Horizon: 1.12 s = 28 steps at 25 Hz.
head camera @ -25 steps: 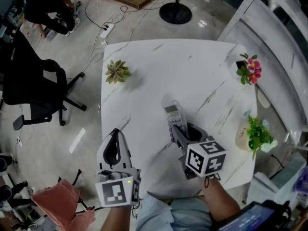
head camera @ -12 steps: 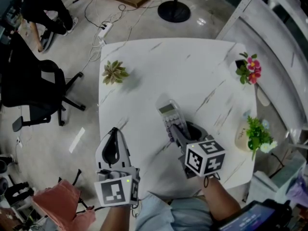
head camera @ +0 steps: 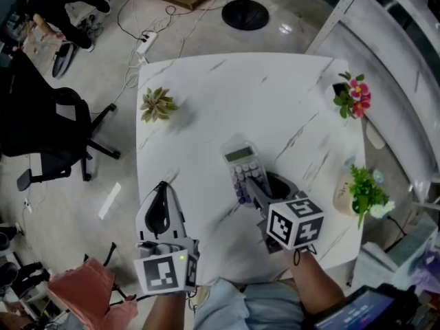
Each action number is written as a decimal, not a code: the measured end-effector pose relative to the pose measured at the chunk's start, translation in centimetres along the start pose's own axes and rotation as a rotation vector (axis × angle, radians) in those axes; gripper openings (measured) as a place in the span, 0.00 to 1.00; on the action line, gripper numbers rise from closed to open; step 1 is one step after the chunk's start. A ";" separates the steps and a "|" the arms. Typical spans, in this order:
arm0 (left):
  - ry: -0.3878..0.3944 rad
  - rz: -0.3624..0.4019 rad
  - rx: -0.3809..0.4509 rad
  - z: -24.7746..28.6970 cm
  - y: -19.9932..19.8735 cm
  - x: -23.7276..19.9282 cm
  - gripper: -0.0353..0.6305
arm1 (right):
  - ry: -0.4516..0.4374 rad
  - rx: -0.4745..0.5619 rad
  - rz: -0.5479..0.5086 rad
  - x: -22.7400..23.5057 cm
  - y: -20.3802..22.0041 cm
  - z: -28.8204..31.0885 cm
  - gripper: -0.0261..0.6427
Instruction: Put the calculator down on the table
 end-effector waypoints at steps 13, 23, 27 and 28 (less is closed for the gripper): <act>0.020 -0.014 -0.014 0.6 -0.6 1.8 0.06 | -0.023 -0.029 0.040 2.1 1.4 0.7 0.35; 0.055 -0.089 0.087 -2.3 -4.7 4.1 0.06 | -0.054 0.147 -0.154 -2.3 -4.8 -5.2 0.34; 0.066 -0.076 0.196 -4.6 -9.6 5.0 0.07 | -0.064 0.290 -0.333 -6.6 -9.4 -10.0 0.29; 0.066 -0.068 0.221 -5.3 -10.8 5.2 0.06 | -0.064 0.330 -0.368 -7.5 -10.5 -11.2 0.27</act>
Point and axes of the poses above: the fingertips, and each gripper's own axes: z forward along the fingers, x to its right, y out of its underside, the point moved 3 cm from there along -z, backward along the fingers
